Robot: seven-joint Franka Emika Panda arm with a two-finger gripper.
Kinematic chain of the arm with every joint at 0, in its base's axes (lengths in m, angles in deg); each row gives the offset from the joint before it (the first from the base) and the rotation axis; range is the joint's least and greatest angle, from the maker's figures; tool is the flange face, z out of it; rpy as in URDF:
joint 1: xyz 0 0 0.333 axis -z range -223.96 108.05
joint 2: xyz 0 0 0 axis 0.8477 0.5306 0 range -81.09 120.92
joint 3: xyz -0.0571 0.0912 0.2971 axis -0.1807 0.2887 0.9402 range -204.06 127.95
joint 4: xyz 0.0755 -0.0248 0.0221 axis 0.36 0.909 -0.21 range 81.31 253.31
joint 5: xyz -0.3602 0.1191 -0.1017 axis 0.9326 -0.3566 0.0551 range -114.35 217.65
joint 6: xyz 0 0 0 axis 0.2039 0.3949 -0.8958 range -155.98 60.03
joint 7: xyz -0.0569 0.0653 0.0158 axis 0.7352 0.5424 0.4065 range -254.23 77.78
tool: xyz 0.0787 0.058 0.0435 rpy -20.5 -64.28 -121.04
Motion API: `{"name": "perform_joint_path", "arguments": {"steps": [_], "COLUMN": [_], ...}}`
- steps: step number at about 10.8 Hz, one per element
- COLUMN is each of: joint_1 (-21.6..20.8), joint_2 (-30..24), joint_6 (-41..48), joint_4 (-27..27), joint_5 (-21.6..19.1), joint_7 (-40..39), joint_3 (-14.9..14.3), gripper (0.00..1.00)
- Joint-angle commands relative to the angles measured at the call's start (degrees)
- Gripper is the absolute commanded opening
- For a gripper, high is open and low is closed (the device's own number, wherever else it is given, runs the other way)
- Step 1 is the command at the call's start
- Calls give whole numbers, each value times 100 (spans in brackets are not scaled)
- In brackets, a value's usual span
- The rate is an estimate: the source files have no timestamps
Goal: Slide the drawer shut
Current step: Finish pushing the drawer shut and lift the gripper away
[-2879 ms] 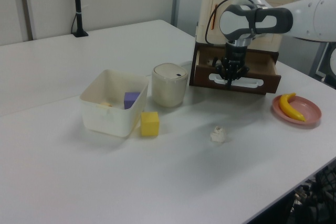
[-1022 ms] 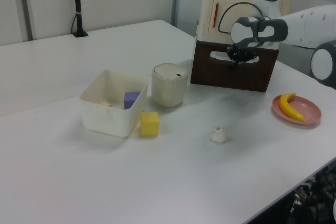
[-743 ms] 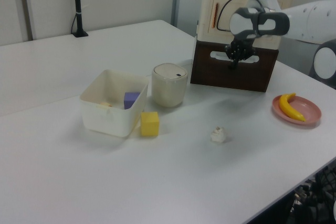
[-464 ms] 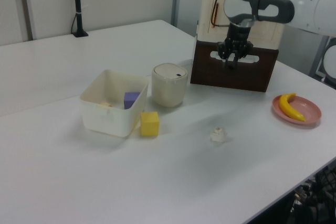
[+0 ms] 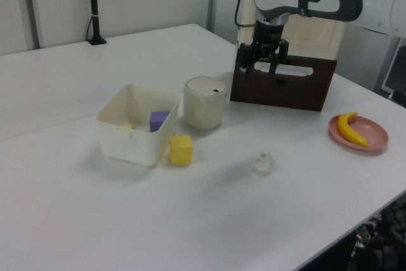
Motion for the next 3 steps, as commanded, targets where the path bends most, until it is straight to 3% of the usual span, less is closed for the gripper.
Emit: {"name": "perform_joint_path", "arguments": {"steps": [1, 3], "joint_1": [-185, -185], "joint_2": [-183, -139], "joint_6": [-10, -19], "joint_4": [291, 264], "joint_5": [32, 23], "joint_7": [-171, -162], "joint_3": [-96, -88], "gripper": [100, 100]}}
